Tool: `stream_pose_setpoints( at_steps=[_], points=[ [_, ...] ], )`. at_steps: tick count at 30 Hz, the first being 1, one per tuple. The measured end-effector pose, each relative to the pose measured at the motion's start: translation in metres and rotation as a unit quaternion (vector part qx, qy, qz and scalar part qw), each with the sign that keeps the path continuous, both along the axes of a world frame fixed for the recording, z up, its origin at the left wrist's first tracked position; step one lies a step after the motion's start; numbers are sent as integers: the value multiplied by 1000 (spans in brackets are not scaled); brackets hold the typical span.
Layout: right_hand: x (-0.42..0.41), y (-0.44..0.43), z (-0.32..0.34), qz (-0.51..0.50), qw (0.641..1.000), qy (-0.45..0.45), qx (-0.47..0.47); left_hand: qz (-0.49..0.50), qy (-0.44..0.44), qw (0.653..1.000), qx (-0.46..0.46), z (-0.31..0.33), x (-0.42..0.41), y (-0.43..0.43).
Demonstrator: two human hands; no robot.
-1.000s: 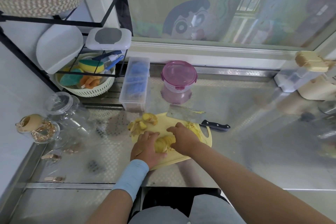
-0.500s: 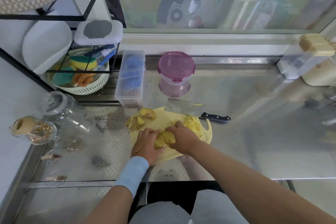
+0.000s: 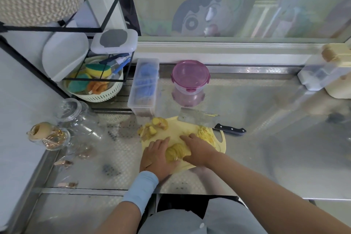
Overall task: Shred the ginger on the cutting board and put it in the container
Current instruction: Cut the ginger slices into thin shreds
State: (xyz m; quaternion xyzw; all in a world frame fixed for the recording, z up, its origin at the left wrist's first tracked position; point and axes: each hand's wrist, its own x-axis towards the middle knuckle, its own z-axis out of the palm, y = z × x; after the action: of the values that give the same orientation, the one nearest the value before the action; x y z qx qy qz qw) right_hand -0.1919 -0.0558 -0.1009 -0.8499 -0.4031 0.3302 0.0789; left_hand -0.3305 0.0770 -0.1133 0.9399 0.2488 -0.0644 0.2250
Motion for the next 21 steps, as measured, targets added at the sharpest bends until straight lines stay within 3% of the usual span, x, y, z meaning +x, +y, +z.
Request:
stream_pose_setpoints(
  at_steps=[3, 8, 16, 19, 21],
  points=[
    [28, -14, 14, -70, 997, -31, 28, 12, -43, 999, -6, 15, 20, 1],
    [84, -41, 29, -131, 987, -94, 13, -55, -39, 998, -5, 30, 88, -8],
    [110, -57, 14, -55, 988, -117, -78, -102, 113, 986, -61, 20, 150, -20],
    [113, -55, 6, -36, 990, -122, -60, -79, 87, 990, -78, 18, 149, -13],
    [114, -55, 8, -23, 989, -133, -51, -54, 14, 995, -77, 18, 143, -6]
  ],
)
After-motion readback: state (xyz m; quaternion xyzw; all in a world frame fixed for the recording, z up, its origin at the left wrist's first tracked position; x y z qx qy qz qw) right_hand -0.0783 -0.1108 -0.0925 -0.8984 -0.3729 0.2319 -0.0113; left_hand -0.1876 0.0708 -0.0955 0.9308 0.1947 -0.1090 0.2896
